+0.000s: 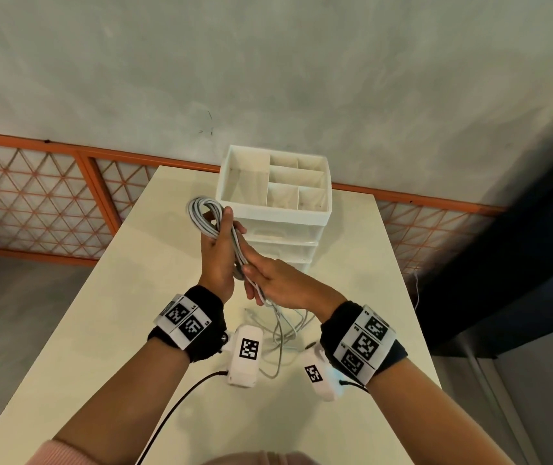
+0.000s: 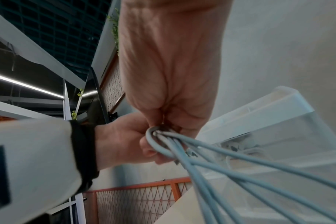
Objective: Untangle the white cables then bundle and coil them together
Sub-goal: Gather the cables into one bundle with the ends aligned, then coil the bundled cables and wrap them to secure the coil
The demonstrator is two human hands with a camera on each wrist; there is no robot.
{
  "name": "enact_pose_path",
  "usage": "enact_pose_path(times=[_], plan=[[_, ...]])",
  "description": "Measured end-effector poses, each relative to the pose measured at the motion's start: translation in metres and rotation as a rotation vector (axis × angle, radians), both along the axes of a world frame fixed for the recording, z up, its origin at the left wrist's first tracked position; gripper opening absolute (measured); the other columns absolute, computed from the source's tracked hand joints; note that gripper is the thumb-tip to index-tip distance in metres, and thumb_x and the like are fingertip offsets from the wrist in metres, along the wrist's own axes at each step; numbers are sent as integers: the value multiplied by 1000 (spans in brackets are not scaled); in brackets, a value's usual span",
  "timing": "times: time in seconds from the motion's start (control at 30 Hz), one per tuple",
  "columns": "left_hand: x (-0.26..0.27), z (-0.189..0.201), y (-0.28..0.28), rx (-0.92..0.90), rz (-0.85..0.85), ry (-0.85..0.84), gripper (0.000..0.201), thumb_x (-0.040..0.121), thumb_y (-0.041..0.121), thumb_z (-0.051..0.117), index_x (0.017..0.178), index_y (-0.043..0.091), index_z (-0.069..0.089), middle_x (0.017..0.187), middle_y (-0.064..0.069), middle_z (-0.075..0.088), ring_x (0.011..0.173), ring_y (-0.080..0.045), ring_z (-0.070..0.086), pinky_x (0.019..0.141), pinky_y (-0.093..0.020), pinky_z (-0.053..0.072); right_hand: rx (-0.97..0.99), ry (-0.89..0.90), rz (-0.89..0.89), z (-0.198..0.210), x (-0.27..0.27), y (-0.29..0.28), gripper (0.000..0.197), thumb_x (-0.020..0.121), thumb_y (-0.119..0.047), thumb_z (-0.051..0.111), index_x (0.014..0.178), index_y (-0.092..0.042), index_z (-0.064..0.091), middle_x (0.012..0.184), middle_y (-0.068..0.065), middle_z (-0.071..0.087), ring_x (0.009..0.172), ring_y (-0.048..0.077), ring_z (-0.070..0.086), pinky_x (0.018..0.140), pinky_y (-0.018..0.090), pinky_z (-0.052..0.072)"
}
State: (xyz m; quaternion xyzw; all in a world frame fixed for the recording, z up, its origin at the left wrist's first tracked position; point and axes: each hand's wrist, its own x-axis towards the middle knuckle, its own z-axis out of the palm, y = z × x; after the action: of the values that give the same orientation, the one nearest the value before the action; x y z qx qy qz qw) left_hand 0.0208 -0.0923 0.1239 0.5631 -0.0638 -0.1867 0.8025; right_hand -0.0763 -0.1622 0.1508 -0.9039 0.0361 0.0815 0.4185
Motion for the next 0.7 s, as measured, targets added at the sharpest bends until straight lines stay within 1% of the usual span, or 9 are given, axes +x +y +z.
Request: enact_pose_path(times=[0.1, 0.2, 0.27, 0.33, 0.37, 0.43, 0.53, 0.6, 0.7], plan=[[-2, 1, 1, 7, -35, -6, 32, 91, 43, 54, 85, 12, 51, 58, 10, 49, 50, -8, 44, 49, -20, 37, -41, -9, -54, -3, 1, -2, 54, 104, -22, 26, 151, -31, 3, 75, 3, 59, 58, 14, 54, 71, 23, 48], [-7, 1, 3, -60, -92, -90, 22, 88, 22, 65, 89, 13, 45, 62, 5, 44, 45, -9, 44, 41, -22, 39, -58, 2, -54, -3, -1, -2, 54, 103, -21, 27, 152, -27, 4, 78, 2, 60, 62, 17, 57, 73, 29, 50], [-5, -4, 2, -44, -86, -119, 21, 87, 10, 64, 85, 12, 43, 61, 6, 43, 48, -8, 42, 47, -25, 41, -37, 2, -27, -2, -1, 0, 62, 102, -17, 33, 152, -23, -3, 108, 9, 64, 89, 21, 64, 85, 28, 50], [-1, -7, -1, -14, -28, -56, 17, 86, 12, 63, 91, 14, 47, 67, 5, 48, 62, -13, 47, 67, -34, 45, -45, 3, 33, -5, -2, 0, 77, 98, -12, 40, 150, -22, -16, 149, 11, 39, 129, 22, 48, 106, 30, 41], [2, -7, -2, -21, -2, -13, 19, 85, 14, 63, 95, 15, 48, 70, 4, 49, 68, -16, 49, 72, -39, 45, -59, 2, 56, -5, -3, -2, 80, 97, -12, 41, 149, -23, -18, 152, 9, 35, 131, 21, 45, 107, 31, 39], [9, -5, -1, -70, 69, 66, 20, 87, 13, 60, 99, 16, 45, 70, 1, 49, 69, -18, 50, 70, -37, 47, -36, -8, 20, -4, -7, -7, 73, 98, -14, 42, 151, -23, -8, 122, 7, 57, 102, 19, 60, 91, 30, 47], [16, 1, 1, -165, 145, 123, 21, 91, 9, 56, 101, 15, 39, 64, 2, 45, 54, -8, 49, 56, -24, 47, 136, -116, -124, -4, -14, -16, 38, 99, -17, 44, 136, -18, 32, 80, -4, 61, 64, 13, 58, 69, 31, 49], [17, 6, -1, -194, 166, 146, 20, 91, 10, 55, 102, 16, 39, 59, 4, 46, 50, -5, 50, 56, -21, 49, 232, -152, -169, -5, -13, -19, 23, 99, -20, 47, 121, -15, 46, 75, -3, 64, 56, 13, 56, 62, 29, 45], [12, 10, -3, -247, 153, 200, 15, 92, 10, 53, 94, 17, 40, 49, 8, 47, 45, -4, 49, 55, -20, 50, 248, -131, -145, -3, -10, -19, 26, 99, -23, 48, 121, -15, 59, 75, 0, 66, 49, 10, 53, 51, 18, 40]])
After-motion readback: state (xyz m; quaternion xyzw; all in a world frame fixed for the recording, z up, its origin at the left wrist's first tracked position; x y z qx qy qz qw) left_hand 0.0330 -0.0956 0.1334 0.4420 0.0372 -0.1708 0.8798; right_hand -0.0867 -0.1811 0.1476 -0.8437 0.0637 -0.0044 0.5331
